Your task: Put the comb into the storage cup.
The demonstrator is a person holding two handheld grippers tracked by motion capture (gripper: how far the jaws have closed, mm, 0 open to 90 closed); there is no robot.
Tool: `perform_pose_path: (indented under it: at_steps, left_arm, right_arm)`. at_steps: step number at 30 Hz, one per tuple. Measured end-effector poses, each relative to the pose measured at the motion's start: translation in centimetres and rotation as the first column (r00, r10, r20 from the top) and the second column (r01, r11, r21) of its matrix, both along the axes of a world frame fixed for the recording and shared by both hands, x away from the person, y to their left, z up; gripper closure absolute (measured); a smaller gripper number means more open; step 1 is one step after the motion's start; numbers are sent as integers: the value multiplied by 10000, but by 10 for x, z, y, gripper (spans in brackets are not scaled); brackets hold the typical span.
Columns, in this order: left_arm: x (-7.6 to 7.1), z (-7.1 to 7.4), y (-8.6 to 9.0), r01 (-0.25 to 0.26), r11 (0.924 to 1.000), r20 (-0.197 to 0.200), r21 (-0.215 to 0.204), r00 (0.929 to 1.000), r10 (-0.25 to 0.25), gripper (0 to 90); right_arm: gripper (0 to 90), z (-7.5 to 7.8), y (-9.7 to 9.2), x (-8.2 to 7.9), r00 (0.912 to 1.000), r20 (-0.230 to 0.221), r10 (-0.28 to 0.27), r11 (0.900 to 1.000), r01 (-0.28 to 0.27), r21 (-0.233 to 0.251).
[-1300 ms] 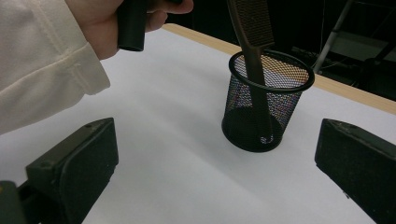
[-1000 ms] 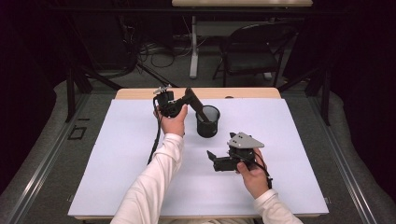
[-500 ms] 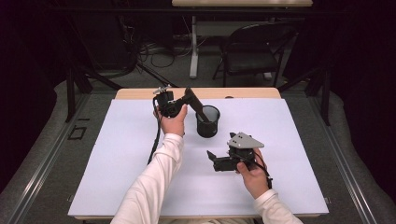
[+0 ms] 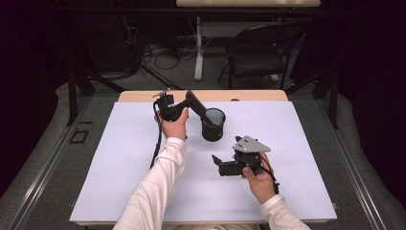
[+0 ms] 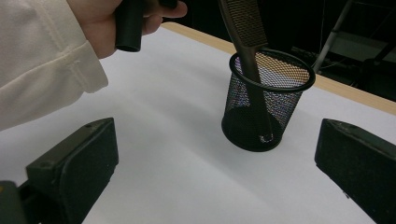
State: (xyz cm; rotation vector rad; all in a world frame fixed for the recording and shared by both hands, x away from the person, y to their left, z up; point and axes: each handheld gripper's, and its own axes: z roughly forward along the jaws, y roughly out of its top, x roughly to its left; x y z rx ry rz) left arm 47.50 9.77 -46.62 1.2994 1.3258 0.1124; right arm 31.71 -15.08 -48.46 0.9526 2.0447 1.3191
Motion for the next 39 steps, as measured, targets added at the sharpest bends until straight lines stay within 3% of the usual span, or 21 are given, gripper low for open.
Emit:
perform_pose_path:
  at_steps: [12,20,29,34,39]
  left_arm:
    - [0,-3,-3,-5,10000,-137,-3,9999,5,809]
    - [0,-3,-3,4,9999,-136,-138,9999,-6,681]
    - [1,-3,-2,-184,9998,-47,-4,9998,184,522]
    - [1,-3,-1,-147,9999,-87,62,9999,148,502]
    - [-1,0,-2,-104,9999,145,55,9998,103,448]
  right_arm:
    - [0,0,0,0,10000,3,17,10000,-17,-14]
    - [0,0,0,0,10000,1,25,10000,-25,-20]
    - [0,-1,0,0,10000,2,32,10000,-32,-37]
    - [0,-1,0,0,10000,-13,27,10000,-27,-69]
    - [0,-1,1,0,10000,-29,31,9999,-31,-125]
